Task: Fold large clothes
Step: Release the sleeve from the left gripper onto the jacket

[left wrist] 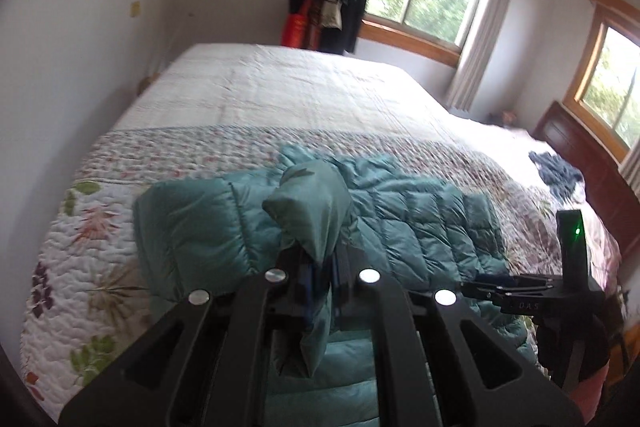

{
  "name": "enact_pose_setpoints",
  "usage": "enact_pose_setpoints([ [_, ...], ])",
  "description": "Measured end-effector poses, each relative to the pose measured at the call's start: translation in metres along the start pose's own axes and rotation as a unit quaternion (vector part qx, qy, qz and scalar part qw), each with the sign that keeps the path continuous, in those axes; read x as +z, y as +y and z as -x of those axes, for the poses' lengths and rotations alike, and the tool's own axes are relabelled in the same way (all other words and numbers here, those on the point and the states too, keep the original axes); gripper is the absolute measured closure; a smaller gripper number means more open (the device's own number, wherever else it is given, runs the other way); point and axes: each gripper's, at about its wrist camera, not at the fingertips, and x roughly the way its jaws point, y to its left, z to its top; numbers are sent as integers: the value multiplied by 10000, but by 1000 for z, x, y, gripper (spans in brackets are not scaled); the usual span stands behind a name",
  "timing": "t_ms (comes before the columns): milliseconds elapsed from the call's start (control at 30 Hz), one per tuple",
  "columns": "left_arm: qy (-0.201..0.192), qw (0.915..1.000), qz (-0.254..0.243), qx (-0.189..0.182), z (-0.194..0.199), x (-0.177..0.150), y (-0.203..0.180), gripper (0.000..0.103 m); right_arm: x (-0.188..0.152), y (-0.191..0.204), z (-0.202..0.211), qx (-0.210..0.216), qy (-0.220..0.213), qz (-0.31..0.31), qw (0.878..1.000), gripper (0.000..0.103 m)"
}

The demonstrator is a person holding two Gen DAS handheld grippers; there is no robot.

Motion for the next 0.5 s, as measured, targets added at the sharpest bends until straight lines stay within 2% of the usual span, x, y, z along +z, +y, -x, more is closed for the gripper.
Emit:
enact_pose_setpoints([
  [100, 330, 9992, -77, -230, -31, -5, -14, 98, 2, -4, 2, -9, -27, -42, 10000, 48],
  [200, 525, 9973, -125, -489, -49, -8, -22, 92, 3, -6, 2, -13, -39, -75, 10000, 48],
  [233, 525, 9970, -150, -557, -50, -9, -25, 85, 3, -7, 2, -16, -42, -89, 9999, 48],
  [267, 505, 9964, -171, -661, -48, -10, -26, 72, 3, -8, 2, -14, -40, -100, 9999, 48],
  [300, 465, 9956, -174, -797, -44, -12, -26, 64, 4, -9, 1, -10, -36, -104, 9999, 48],
  [333, 424, 9950, -147, -894, -38, -14, -26, 49, 3, -8, 1, -15, -33, -102, 9999, 48],
  [367, 375, 9941, -108, -1016, -32, -14, -23, 44, 4, -8, 1, -22, -34, -96, 9999, 48],
  [500, 152, 9910, 139, -1322, -2, -16, 0, 39, 2, -3, 1, 12, -43, -61, 10000, 46],
])
